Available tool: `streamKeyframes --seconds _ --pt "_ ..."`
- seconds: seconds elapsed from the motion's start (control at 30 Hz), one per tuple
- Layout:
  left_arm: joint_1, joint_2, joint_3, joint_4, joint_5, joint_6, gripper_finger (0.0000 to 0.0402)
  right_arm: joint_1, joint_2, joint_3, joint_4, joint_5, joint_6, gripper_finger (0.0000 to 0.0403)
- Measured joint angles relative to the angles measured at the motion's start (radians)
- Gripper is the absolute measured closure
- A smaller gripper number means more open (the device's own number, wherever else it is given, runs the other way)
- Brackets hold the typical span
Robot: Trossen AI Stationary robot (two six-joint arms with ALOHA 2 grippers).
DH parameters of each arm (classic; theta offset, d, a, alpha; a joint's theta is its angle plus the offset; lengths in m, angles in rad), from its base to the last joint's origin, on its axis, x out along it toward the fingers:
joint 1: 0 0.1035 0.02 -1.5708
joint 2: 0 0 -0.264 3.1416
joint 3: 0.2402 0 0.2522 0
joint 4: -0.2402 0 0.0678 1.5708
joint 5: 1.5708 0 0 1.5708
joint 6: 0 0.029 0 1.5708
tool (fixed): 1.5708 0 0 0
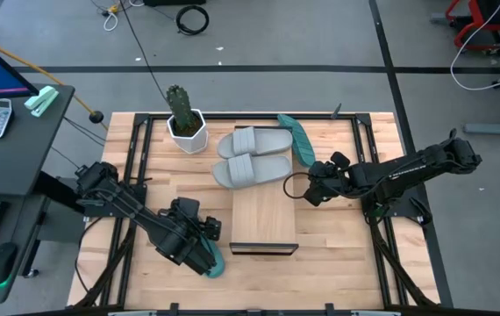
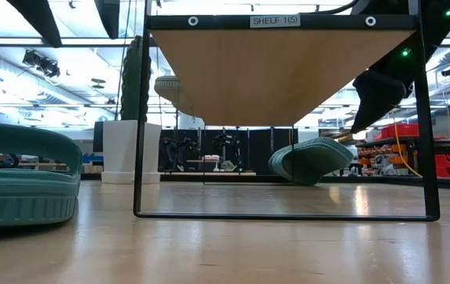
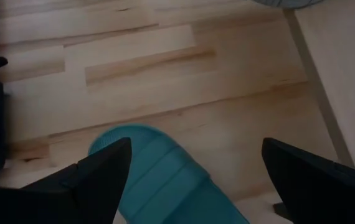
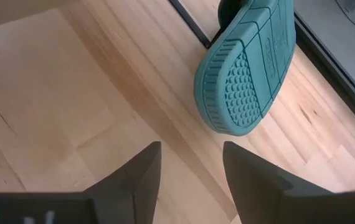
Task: Pick and place slides into the shelf
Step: Put the bottom green slipper on the shelf
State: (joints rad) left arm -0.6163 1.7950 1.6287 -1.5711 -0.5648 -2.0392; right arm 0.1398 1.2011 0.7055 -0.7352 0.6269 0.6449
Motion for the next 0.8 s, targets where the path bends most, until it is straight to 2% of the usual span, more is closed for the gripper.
streamKeyframes --seconds 0.3,0.5,0.7,0.8 --pt "0.000 -0.001 -0.009 0.002 0.080 0.040 0.0036 0.000 0.000 0.000 0.000 -0.003 -0.005 0.0225" --pt "-0.031 -0.002 -0.129 0.016 0.194 -0.025 0.0036 0.000 0.000 0.000 0.000 -0.004 -0.018 0.0227" --pt "-0.049 -0.106 -0.276 0.248 0.197 -0.017 0.0037 0.000 0.000 0.000 0.003 -0.030 -0.020 0.0227" --pt "-0.049 -0.176 -0.366 0.305 0.197 -0.023 0.0042 0.000 0.000 0.000 0.003 -0.031 -0.020 0.0227"
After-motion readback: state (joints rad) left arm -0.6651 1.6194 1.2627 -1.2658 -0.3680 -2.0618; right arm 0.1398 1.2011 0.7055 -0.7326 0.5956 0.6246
